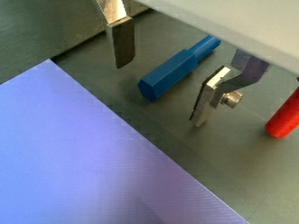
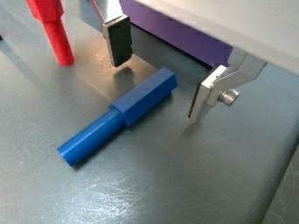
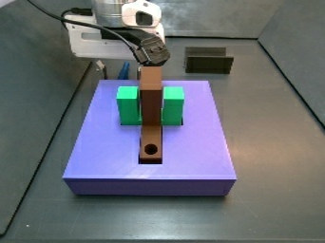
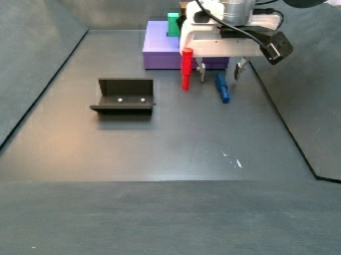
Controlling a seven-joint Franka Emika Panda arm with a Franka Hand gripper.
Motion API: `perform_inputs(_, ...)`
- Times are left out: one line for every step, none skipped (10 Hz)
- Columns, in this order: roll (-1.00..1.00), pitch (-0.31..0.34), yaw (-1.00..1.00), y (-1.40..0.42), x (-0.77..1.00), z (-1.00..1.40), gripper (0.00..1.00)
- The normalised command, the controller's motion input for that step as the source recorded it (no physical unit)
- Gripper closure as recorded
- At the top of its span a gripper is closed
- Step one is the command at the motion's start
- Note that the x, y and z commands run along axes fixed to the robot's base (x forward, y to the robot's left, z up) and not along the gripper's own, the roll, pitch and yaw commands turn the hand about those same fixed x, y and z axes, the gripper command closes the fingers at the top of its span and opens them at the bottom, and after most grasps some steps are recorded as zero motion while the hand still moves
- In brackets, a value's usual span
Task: Pick up the blue object. Move up. Place the blue object on the fixture. Regrasp the blue object. Move to above the board. Insert the blue object.
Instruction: Pick up the blue object.
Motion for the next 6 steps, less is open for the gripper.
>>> perform_inputs(0.02, -0.074, -0.02, 0.00, 0.00, -0.09, 0.00)
perform_inputs(0.02, -0.086, -0.03, 0.00, -0.01, -0.12, 0.00)
perform_inputs(0.01, -0.084, -0.03, 0.00, -0.01, -0.15, 0.00)
perform_inputs(0.00, -0.099, -0.04, 0.00, -0.03, -0.18, 0.00)
perform_inputs(0.00, -0.153, -0.02, 0.00, -0.07, -0.23, 0.00)
perform_inputs(0.00, -0.156, 0.00, 0.00, -0.08, -0.18, 0.00)
